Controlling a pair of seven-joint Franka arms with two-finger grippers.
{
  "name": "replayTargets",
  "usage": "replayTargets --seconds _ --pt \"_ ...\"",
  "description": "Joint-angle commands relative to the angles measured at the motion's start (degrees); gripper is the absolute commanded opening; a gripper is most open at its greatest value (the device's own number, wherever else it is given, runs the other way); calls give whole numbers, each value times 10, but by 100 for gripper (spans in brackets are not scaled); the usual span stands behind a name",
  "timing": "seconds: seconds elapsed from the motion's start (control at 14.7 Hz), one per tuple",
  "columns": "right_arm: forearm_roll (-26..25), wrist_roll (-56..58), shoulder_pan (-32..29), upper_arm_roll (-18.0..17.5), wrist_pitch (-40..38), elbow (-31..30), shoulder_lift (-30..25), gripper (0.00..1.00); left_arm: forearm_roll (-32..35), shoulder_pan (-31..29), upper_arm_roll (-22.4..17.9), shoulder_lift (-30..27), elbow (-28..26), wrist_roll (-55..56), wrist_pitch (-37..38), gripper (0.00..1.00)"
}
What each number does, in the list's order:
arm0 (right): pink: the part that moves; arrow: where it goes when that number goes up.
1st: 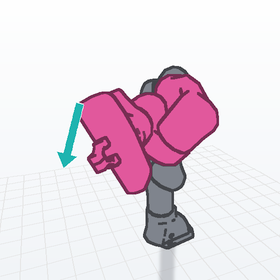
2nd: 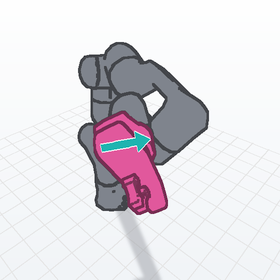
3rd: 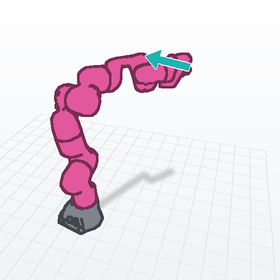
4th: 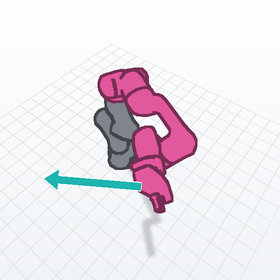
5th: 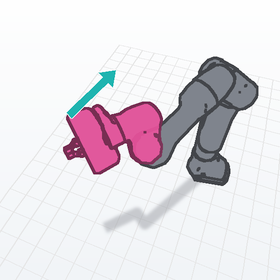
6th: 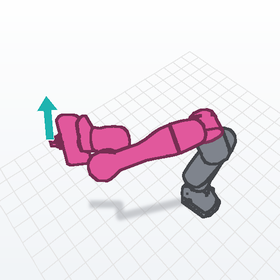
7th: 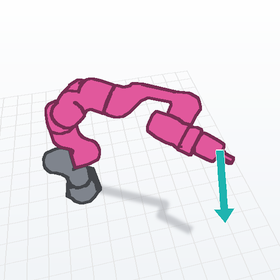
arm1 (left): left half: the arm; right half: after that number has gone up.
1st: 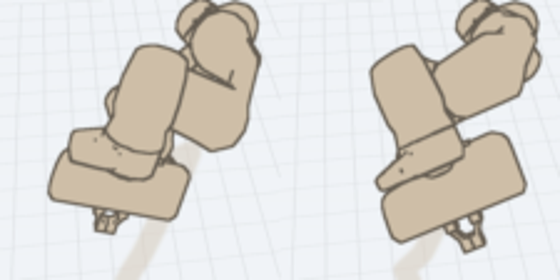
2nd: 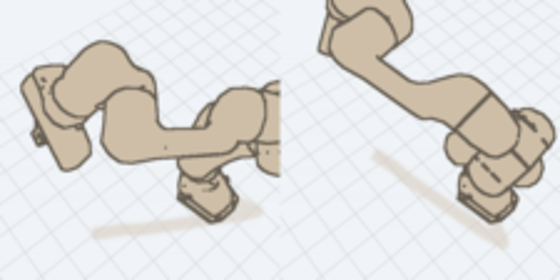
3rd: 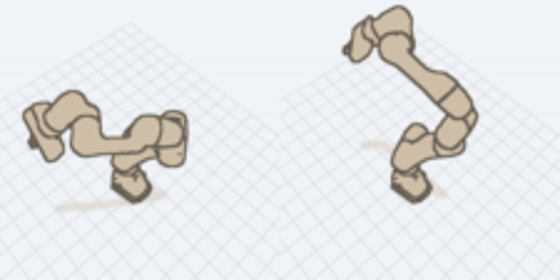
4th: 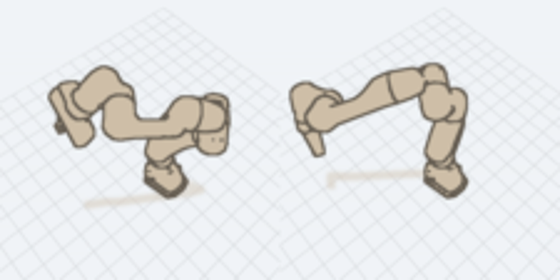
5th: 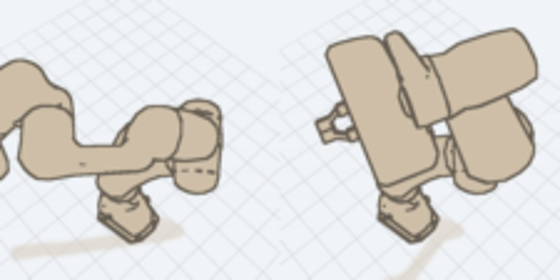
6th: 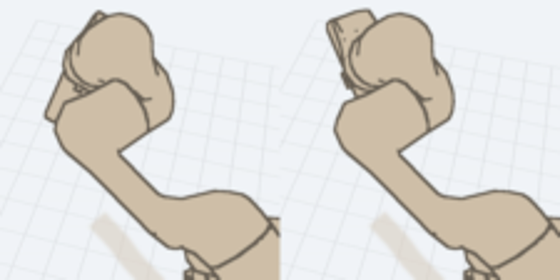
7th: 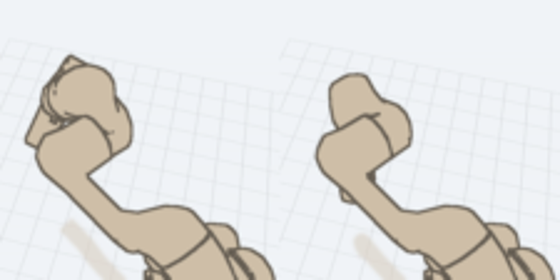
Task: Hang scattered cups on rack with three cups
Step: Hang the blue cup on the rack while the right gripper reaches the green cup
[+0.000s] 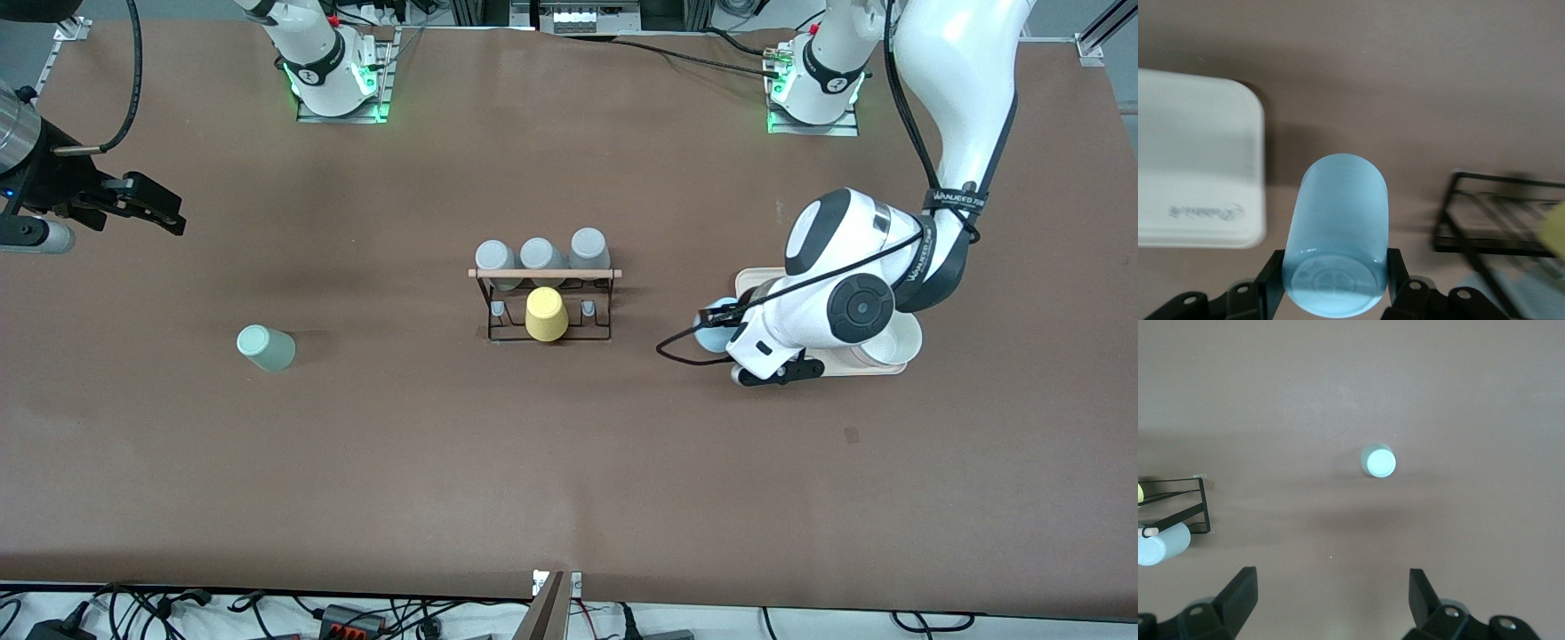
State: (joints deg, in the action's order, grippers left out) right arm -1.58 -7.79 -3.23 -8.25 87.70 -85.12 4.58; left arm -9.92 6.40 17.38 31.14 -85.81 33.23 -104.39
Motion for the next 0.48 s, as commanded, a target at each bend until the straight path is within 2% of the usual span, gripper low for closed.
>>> replayTargets --seconds 0.0,0.14,0.27,0.41 --pt "2 1 1 -1 -2 -3 0 100 -54 17 1 12 49 88 16 1" --pt "2 1 0 -1 -2 -3 0 100 -70 18 5 11 72 119 16 1" --pt "2 1 0 -1 -2 -4 0 100 -138 19 5 11 74 158 15 1" --pt "2 1 0 -1 -1 -3 1 100 -161 29 5 16 76 186 2 1"
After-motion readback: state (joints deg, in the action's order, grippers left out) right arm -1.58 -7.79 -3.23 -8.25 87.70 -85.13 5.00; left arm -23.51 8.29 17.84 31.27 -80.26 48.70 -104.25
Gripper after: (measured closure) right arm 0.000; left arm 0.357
